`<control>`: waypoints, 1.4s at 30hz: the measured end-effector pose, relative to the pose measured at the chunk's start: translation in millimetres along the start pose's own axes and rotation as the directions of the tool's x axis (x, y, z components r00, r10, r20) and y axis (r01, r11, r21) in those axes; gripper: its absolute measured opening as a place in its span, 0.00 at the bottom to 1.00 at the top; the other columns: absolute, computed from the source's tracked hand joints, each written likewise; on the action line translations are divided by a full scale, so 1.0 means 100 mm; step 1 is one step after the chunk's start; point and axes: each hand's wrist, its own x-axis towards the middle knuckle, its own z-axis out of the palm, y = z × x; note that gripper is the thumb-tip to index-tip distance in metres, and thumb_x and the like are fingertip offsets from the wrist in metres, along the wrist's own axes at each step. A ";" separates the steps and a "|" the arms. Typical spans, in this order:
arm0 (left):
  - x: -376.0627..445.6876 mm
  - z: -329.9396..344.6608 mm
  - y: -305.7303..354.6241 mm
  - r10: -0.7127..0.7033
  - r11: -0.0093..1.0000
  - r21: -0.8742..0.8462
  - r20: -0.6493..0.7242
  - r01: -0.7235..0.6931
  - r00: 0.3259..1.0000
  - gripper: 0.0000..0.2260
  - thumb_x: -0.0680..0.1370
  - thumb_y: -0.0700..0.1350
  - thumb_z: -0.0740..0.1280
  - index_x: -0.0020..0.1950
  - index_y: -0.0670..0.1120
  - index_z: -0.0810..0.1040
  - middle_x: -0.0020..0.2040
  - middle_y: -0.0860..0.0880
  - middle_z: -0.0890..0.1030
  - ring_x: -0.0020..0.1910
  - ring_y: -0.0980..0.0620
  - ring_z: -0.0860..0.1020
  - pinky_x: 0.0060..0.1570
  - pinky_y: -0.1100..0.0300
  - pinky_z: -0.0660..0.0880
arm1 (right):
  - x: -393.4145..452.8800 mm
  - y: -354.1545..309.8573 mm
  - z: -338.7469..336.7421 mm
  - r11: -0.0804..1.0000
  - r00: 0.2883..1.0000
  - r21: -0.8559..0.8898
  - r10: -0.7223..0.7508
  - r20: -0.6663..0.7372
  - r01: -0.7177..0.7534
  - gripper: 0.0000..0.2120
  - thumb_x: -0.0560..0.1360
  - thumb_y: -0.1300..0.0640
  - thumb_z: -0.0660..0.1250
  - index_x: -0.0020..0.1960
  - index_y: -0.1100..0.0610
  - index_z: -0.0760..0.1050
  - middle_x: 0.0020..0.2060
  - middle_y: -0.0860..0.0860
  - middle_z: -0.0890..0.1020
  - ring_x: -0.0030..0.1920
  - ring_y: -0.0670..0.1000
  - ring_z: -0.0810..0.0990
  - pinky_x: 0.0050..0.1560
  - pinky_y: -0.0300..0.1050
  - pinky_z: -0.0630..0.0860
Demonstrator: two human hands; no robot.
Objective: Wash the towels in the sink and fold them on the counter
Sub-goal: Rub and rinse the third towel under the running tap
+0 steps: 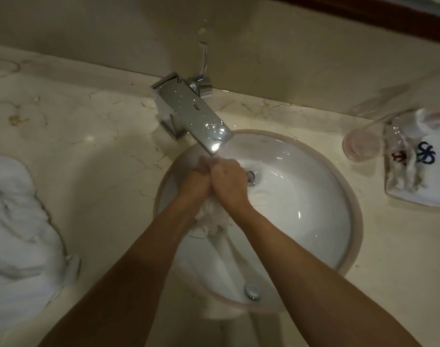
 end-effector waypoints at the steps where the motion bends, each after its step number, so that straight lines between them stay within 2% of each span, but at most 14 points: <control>1: -0.09 0.01 0.01 0.000 0.995 0.096 0.032 -0.003 0.999 0.16 0.86 0.49 0.52 0.46 0.49 0.76 0.53 0.46 0.78 0.42 0.55 0.76 0.43 0.62 0.73 | 0.01 0.02 -0.05 0.999 0.994 -0.022 0.032 -0.103 -0.034 0.16 0.82 0.54 0.54 0.50 0.60 0.79 0.45 0.57 0.80 0.49 0.61 0.77 0.45 0.49 0.66; 4: -0.29 0.00 -0.08 0.027 0.920 0.390 0.010 -0.029 1.000 0.17 0.85 0.51 0.54 0.45 0.46 0.78 0.42 0.49 0.79 0.44 0.51 0.76 0.42 0.60 0.68 | 0.08 0.14 -0.19 0.932 0.944 0.237 0.308 -0.114 -0.275 0.18 0.81 0.54 0.49 0.41 0.59 0.73 0.38 0.54 0.75 0.43 0.58 0.74 0.47 0.52 0.70; 7: -0.42 -0.13 -0.20 0.069 0.920 0.390 -0.062 -0.039 0.996 0.12 0.79 0.47 0.63 0.37 0.45 0.77 0.36 0.46 0.80 0.38 0.47 0.78 0.36 0.61 0.70 | -0.10 0.23 -0.31 0.599 0.853 0.671 0.512 0.101 -0.438 0.15 0.79 0.62 0.52 0.35 0.56 0.66 0.28 0.50 0.69 0.30 0.51 0.68 0.30 0.40 0.68; 9: -0.40 -0.18 -0.33 -0.095 0.992 0.067 -0.112 0.103 0.989 0.06 0.69 0.43 0.66 0.39 0.43 0.82 0.43 0.36 0.83 0.44 0.38 0.82 0.39 0.59 0.74 | -0.40 0.39 -0.39 0.353 0.802 0.781 0.519 0.295 -0.515 0.15 0.77 0.68 0.51 0.36 0.59 0.70 0.26 0.51 0.72 0.26 0.49 0.71 0.25 0.36 0.68; 11: -0.36 -0.24 -0.45 -0.291 0.839 -0.445 0.120 0.313 0.949 0.19 0.63 0.37 0.63 0.52 0.37 0.82 0.50 0.34 0.81 0.49 0.37 0.80 0.44 0.55 0.76 | -0.72 0.62 -0.41 0.070 0.774 0.827 0.404 0.487 -0.557 0.18 0.74 0.70 0.49 0.42 0.66 0.78 0.37 0.59 0.80 0.37 0.56 0.82 0.39 0.44 0.81; 13: -0.35 -0.29 -0.56 -0.345 0.650 -0.595 0.323 0.472 0.881 0.28 0.65 0.38 0.64 0.67 0.37 0.76 0.61 0.38 0.77 0.61 0.39 0.76 0.63 0.51 0.71 | -0.95 0.77 -0.41 -0.102 0.770 0.814 0.278 0.575 -0.571 0.23 0.71 0.68 0.49 0.58 0.70 0.78 0.55 0.65 0.79 0.57 0.63 0.79 0.65 0.60 0.75; 15: -0.36 -0.28 -0.59 -0.315 0.578 -0.624 0.423 0.525 0.850 0.25 0.71 0.45 0.68 0.68 0.40 0.76 0.66 0.42 0.76 0.69 0.41 0.73 0.73 0.50 0.63 | -1.07 0.82 -0.42 -0.160 0.765 0.801 0.240 0.598 -0.576 0.24 0.73 0.63 0.52 0.64 0.69 0.75 0.59 0.66 0.78 0.62 0.65 0.76 0.70 0.62 0.67; 19: -0.23 -0.14 -0.40 -0.255 0.738 -0.519 0.377 0.431 0.891 0.25 0.74 0.57 0.72 0.63 0.41 0.80 0.58 0.40 0.81 0.54 0.43 0.82 0.55 0.53 0.79 | -1.01 0.52 -0.49 0.168 0.849 0.839 0.226 0.477 -0.517 0.18 0.82 0.54 0.58 0.62 0.63 0.81 0.58 0.62 0.83 0.60 0.62 0.81 0.63 0.56 0.76; 22: -0.20 -0.03 -0.07 0.002 0.994 -0.114 -0.047 -0.008 0.999 0.21 0.78 0.58 0.68 0.59 0.42 0.81 0.47 0.45 0.84 0.46 0.51 0.83 0.44 0.65 0.77 | -0.82 0.08 -0.59 0.555 0.973 0.800 0.092 0.212 -0.227 0.14 0.82 0.54 0.63 0.49 0.62 0.81 0.44 0.58 0.85 0.46 0.57 0.82 0.49 0.50 0.77; 26: -0.42 0.04 0.03 0.496 0.854 0.256 -0.146 -0.452 0.856 0.22 0.82 0.59 0.58 0.50 0.42 0.82 0.42 0.47 0.84 0.42 0.55 0.83 0.45 0.65 0.77 | -0.48 -0.13 -0.42 0.740 0.979 0.669 0.176 -0.103 -0.063 0.20 0.79 0.45 0.62 0.36 0.58 0.70 0.33 0.53 0.74 0.37 0.52 0.73 0.43 0.52 0.73; 30: -0.18 0.02 -0.36 0.218 0.892 0.429 -0.125 -0.146 0.968 0.30 0.82 0.65 0.49 0.62 0.44 0.79 0.55 0.44 0.83 0.55 0.46 0.81 0.55 0.55 0.74 | -0.33 -0.02 -0.16 0.773 0.946 0.574 0.323 0.010 -0.270 0.22 0.78 0.41 0.60 0.31 0.53 0.73 0.30 0.50 0.79 0.37 0.52 0.78 0.50 0.58 0.79; 33: -0.01 -0.10 -0.44 -0.045 0.992 0.115 -0.099 0.056 0.994 0.25 0.85 0.57 0.50 0.69 0.41 0.73 0.65 0.41 0.77 0.62 0.42 0.77 0.56 0.54 0.76 | -0.46 -0.06 -0.08 0.837 0.969 0.489 0.211 0.130 -0.248 0.25 0.81 0.45 0.63 0.29 0.57 0.75 0.26 0.55 0.78 0.31 0.51 0.78 0.38 0.48 0.74; 38: -0.20 0.18 -0.25 0.080 0.973 0.223 -0.112 -0.053 0.991 0.22 0.85 0.56 0.49 0.53 0.44 0.78 0.46 0.48 0.80 0.47 0.51 0.77 0.51 0.60 0.73 | -0.06 -0.07 -0.15 0.837 0.878 0.376 0.467 -0.107 -0.399 0.25 0.82 0.47 0.52 0.43 0.60 0.81 0.45 0.60 0.83 0.49 0.60 0.81 0.53 0.52 0.75; 42: 0.09 0.02 0.05 0.067 0.998 0.021 -0.143 -0.064 0.987 0.18 0.86 0.40 0.50 0.49 0.34 0.76 0.42 0.43 0.76 0.47 0.48 0.75 0.42 0.62 0.71 | -0.07 -0.25 -0.23 0.916 0.968 0.317 0.248 0.032 -0.245 0.17 0.69 0.43 0.50 0.31 0.52 0.69 0.41 0.59 0.79 0.44 0.58 0.76 0.52 0.55 0.75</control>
